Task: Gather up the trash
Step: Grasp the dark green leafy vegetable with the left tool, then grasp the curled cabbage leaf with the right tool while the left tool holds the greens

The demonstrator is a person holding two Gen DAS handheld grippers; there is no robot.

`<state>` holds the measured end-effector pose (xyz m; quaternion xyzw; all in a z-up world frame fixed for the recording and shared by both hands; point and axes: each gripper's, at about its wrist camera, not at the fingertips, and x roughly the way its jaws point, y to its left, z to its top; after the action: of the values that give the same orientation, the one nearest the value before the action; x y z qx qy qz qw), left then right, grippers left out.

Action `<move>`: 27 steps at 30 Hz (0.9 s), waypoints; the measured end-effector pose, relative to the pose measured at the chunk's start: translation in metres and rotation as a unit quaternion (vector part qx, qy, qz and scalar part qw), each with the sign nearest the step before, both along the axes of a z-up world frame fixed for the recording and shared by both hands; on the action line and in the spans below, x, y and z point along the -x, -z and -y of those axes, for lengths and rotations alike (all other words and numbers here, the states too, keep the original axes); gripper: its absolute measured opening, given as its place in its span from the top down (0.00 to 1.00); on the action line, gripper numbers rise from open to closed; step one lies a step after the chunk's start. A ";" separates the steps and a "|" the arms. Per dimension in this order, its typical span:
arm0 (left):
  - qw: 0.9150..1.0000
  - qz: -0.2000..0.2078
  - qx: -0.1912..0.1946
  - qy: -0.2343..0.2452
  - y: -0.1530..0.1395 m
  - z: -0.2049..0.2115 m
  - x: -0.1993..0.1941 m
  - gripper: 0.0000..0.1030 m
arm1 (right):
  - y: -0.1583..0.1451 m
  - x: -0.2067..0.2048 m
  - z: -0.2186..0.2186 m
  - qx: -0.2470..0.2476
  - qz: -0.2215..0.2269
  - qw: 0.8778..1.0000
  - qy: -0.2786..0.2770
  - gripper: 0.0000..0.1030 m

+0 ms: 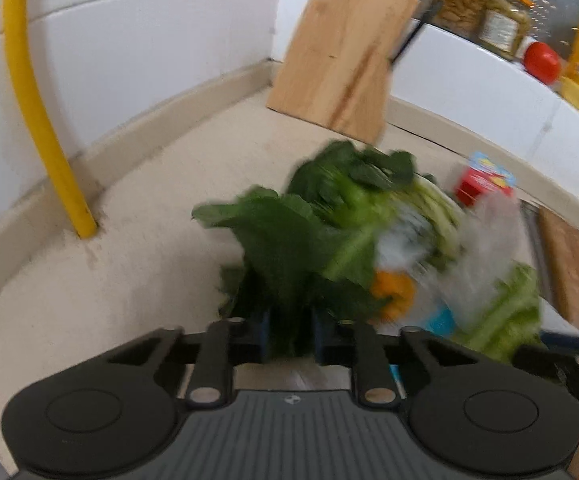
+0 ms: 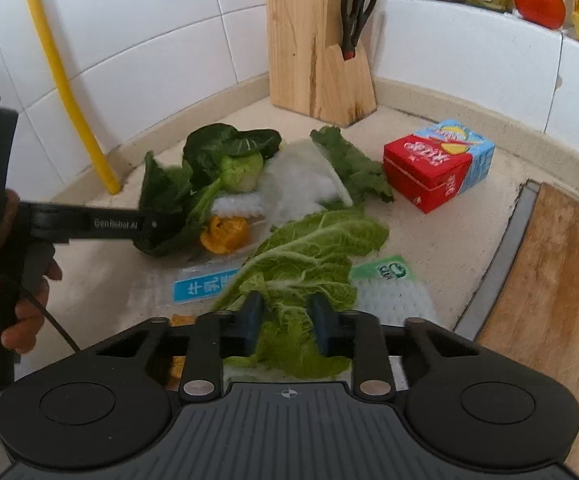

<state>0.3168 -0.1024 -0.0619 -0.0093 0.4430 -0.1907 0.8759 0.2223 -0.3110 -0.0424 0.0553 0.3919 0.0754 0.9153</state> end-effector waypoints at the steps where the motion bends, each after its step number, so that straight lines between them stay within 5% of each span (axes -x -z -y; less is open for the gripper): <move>1: 1.000 -0.005 0.011 0.008 -0.003 -0.003 0.008 0.90 | -0.002 0.002 0.000 -0.004 0.001 1.000 -0.002 0.77; 10: 0.998 0.008 0.053 0.040 -0.035 -0.026 0.057 0.86 | -0.017 0.013 -0.003 -0.061 -0.005 0.998 -0.032 0.84; 14: 0.998 0.045 0.018 0.035 -0.038 -0.031 0.059 0.59 | -0.014 0.015 0.001 -0.063 -0.018 0.997 -0.028 0.69; 16: 0.997 0.069 0.002 0.041 -0.040 -0.030 0.054 0.54 | -0.012 0.017 0.003 -0.055 -0.018 0.998 -0.022 0.51; 18: 0.994 0.090 -0.007 0.061 -0.040 -0.024 0.044 0.34 | -0.009 0.016 0.002 -0.056 -0.022 0.998 -0.024 0.47; 20: 0.991 0.105 -0.025 0.078 -0.035 -0.016 0.034 0.27 | -0.005 0.012 0.001 -0.063 -0.022 0.998 -0.020 0.41; 22: 0.988 0.111 -0.052 0.094 -0.027 -0.006 0.022 0.27 | -0.002 0.007 -0.002 -0.064 -0.022 0.997 -0.023 0.33; 25: 0.986 0.097 -0.078 0.112 -0.011 0.005 0.002 0.27 | 0.003 -0.002 -0.006 -0.060 -0.021 0.998 -0.023 0.32; 27: 0.987 0.079 -0.080 0.115 -0.002 0.009 -0.005 0.39 | 0.007 -0.009 -0.007 -0.064 -0.029 0.997 -0.016 0.32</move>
<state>0.3220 -0.1114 -0.0598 0.1271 0.3844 -0.2545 0.8783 0.2311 -0.3044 -0.0493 0.1091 0.4132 0.1135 0.8970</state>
